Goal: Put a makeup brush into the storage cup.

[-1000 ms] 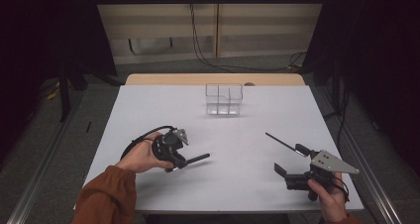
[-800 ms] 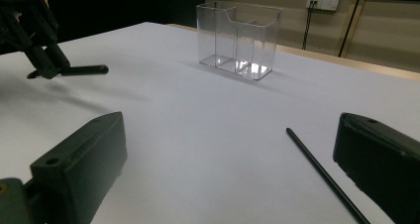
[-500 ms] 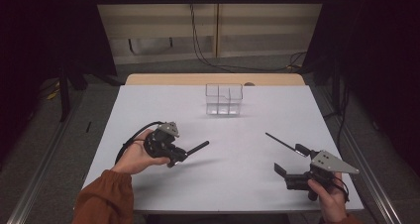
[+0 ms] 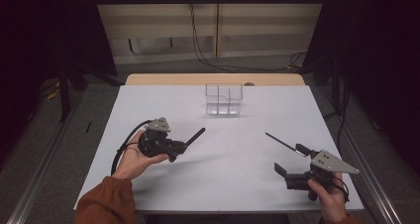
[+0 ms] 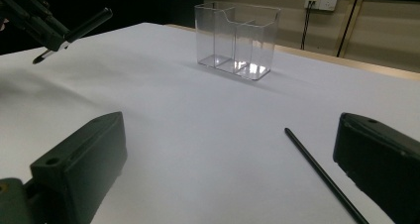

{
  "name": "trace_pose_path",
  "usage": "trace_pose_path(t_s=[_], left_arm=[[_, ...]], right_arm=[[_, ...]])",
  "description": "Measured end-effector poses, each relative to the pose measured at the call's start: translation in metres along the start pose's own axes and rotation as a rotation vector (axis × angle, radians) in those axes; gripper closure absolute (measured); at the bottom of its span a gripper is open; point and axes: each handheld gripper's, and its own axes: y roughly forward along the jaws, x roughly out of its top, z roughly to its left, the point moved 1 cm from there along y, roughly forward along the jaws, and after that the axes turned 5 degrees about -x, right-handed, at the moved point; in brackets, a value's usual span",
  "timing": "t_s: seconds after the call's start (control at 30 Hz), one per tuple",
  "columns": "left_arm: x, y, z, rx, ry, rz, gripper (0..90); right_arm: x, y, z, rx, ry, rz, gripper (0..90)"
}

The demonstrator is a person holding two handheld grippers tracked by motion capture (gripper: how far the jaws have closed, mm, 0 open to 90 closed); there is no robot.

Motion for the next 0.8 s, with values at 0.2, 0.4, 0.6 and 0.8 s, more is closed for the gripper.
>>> trace_pose_path(t_s=[0.2, 0.4, 0.6, 0.8], left_arm=[[-0.001, -0.005, -0.005, 0.020, -0.005, -0.054, 76.9], [-0.002, -0.007, -0.008, 0.034, 0.009, -0.098, 76.9], [-0.003, -0.012, -0.011, 0.028, 0.004, -0.200, 76.9], [-0.004, -0.011, -0.012, 0.033, 0.004, -0.213, 76.9]], right_arm=[[0.000, 0.000, 0.000, -0.001, 0.002, 0.000, 0.0], [0.000, 0.000, 0.000, -0.005, 0.007, -0.001, 0.0], [0.000, -0.001, 0.000, -0.007, 0.005, -0.001, 0.0], [0.000, -0.001, 0.000, -0.006, 0.008, -0.003, 0.0]])
